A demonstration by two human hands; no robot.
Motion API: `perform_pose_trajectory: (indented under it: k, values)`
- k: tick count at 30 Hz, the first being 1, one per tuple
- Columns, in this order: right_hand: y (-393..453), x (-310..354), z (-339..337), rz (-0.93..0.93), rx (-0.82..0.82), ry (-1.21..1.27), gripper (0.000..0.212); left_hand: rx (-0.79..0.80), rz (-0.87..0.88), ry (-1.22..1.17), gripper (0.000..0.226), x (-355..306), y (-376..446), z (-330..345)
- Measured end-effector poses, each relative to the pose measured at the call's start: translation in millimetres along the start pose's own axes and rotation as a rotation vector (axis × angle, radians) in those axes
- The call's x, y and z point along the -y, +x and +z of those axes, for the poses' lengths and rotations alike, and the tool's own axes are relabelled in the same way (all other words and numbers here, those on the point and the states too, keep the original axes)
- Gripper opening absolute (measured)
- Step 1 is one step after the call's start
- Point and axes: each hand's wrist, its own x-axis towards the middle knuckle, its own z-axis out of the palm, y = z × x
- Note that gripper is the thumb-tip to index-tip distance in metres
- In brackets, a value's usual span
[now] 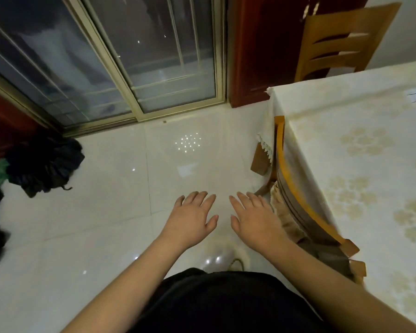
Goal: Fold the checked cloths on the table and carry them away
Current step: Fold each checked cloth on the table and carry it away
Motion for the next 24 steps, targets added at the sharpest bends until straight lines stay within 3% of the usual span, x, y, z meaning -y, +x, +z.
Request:
perform_pose_trajectory:
  k: [10, 17, 24]
  values:
    - [67.4, -52.5, -27.4, 0.192, -0.039, -0.014, 0.059, -0.007, 0.200, 0.016, 0.086, -0.1, 119.3, -36.7]
    - [126.2, -71.4, -42.4, 0.367, -0.077, 0.027, 0.056, 0.038, 0.412, 0.039, 0.061, 11.5, 215.1, -63.4]
    - [159.2, -84.9, -58.6, 0.547, -0.152, 0.040, 0.053, 0.041, 0.650, 0.091, 0.064, 19.0, 301.8, -106.8]
